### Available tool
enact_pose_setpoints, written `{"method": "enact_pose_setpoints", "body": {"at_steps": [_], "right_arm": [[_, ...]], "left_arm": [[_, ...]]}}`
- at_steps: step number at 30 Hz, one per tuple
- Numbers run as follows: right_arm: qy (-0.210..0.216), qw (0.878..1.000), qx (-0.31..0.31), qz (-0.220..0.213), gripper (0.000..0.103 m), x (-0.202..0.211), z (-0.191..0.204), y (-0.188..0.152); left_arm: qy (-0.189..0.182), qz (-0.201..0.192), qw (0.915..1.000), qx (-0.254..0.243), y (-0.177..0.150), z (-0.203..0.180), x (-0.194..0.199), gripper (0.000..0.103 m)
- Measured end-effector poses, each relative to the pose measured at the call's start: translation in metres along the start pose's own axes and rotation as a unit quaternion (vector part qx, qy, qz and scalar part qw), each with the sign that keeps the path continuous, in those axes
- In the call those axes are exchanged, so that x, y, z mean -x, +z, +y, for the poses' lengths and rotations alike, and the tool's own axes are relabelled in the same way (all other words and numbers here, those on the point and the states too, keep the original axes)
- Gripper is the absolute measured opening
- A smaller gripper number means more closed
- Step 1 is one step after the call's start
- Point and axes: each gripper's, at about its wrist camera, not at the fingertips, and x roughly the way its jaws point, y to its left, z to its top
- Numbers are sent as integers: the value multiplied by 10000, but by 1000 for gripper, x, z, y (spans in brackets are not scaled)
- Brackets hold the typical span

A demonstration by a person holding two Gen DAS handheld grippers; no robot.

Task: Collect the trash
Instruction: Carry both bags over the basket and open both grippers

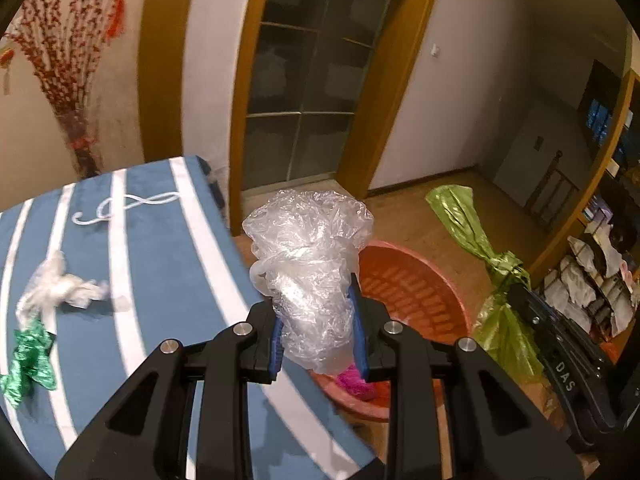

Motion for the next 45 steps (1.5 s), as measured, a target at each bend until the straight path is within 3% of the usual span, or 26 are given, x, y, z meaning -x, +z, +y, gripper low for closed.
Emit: {"method": "enact_pose_setpoints", "body": {"at_steps": [15, 31, 35, 45], "right_arm": [[-299, 9989, -351, 115, 6, -24, -35, -5], [-218, 9979, -515, 317, 7, -52, -56, -5], [-105, 9974, -608, 363, 10, -56, -62, -5], [-21, 9957, -755, 528, 34, -67, -69, -11]], "left_arm": [[-351, 334, 9987, -142, -14, -33, -39, 27], [-500, 616, 9967, -169, -22, -49, -70, 27], [-497, 645, 9965, -180, -23, -52, -75, 29], [-448, 885, 9950, -119, -33, -47, -86, 43]]}}
